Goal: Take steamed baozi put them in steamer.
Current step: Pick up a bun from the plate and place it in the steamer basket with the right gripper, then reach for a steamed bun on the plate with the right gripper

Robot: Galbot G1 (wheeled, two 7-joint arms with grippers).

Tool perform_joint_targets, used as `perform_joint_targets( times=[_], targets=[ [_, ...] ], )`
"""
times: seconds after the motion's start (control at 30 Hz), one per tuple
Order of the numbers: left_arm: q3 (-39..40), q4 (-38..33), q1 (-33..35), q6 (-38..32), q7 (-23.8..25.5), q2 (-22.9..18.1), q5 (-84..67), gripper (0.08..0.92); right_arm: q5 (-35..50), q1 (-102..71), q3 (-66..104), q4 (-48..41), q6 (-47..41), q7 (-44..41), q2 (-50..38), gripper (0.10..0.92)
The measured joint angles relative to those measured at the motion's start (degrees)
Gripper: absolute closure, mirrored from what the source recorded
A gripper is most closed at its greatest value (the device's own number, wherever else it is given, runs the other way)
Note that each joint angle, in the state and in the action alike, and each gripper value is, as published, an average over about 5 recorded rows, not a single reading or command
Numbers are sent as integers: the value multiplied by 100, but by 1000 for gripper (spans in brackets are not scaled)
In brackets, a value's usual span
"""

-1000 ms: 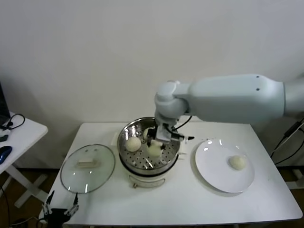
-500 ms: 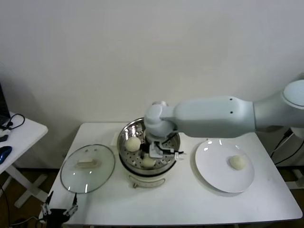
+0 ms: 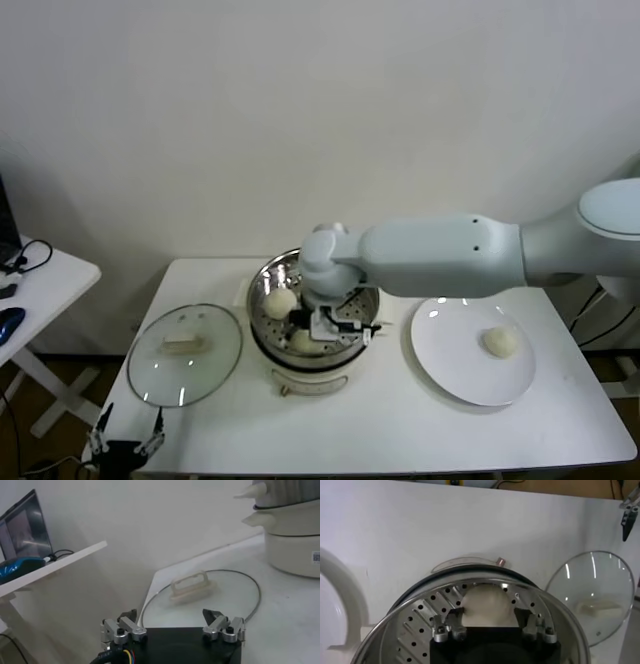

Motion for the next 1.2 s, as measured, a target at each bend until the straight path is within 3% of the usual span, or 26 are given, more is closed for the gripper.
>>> perform_joint_targets(
  times=[0.27, 0.73, 0.93, 1.2],
  targets=[
    [-18, -23, 19, -1, 0, -6, -1, 177, 561, 463, -116, -8, 108, -264, -362, 203],
    [10, -58, 1, -32, -1, 1, -14, 177, 3112, 1802, -1641, -729, -778, -688, -1685, 203],
    [25, -49, -11, -41, 4, 10, -30, 177, 3359, 1697, -1972, -1135, -1090, -729, -2414, 203],
    [-4, -31, 12, -104, 3, 16, -33, 177, 3054, 924, -1743, -1740, -1312, -687, -3048, 203]
  ],
)
